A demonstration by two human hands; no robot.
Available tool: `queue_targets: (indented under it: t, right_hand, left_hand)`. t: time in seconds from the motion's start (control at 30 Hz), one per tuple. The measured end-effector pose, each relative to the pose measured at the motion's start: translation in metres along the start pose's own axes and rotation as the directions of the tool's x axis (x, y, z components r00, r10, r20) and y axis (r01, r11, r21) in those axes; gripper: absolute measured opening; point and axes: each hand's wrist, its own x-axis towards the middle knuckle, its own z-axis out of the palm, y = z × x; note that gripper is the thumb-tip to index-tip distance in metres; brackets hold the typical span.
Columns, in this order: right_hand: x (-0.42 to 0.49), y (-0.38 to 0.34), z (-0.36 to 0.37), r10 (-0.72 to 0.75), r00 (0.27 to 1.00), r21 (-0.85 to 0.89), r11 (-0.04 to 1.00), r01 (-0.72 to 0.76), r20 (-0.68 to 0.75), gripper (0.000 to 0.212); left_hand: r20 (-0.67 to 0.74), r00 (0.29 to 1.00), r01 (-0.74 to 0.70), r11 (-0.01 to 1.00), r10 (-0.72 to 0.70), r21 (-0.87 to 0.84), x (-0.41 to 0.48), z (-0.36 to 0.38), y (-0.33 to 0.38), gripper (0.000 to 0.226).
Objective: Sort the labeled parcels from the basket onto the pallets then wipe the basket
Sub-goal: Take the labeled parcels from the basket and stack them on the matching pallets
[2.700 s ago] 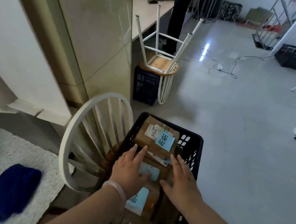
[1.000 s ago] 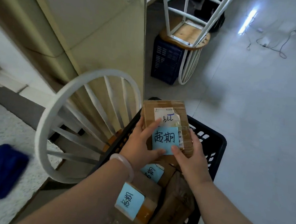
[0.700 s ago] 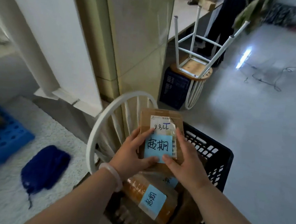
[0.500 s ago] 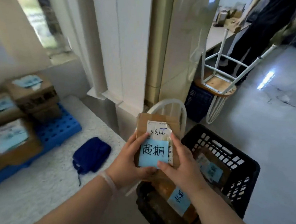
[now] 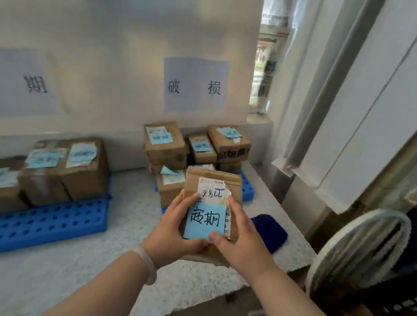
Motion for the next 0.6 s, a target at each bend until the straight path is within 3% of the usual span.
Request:
queue_targets:
  t: [0.23,0.6]
  right_hand:
    - [0.035,-0.058,0.089,-0.124,0.975,0.037,0.992,0.12,0.186,0.091]
    - [0.097,-0.097,0.186,-0.154,0.878,0.04,0.988,0.153,0.453,0.093]
  left_hand:
    - [-0.203,0.971,0.124,0.992,-0.129,-0.035,-0.049,-0.086,-0.046,0.089]
    - [-0.39,0.858,0.334,0.94,-0.335,-0.073,-0.074,-0.154,-0.102,0.094]
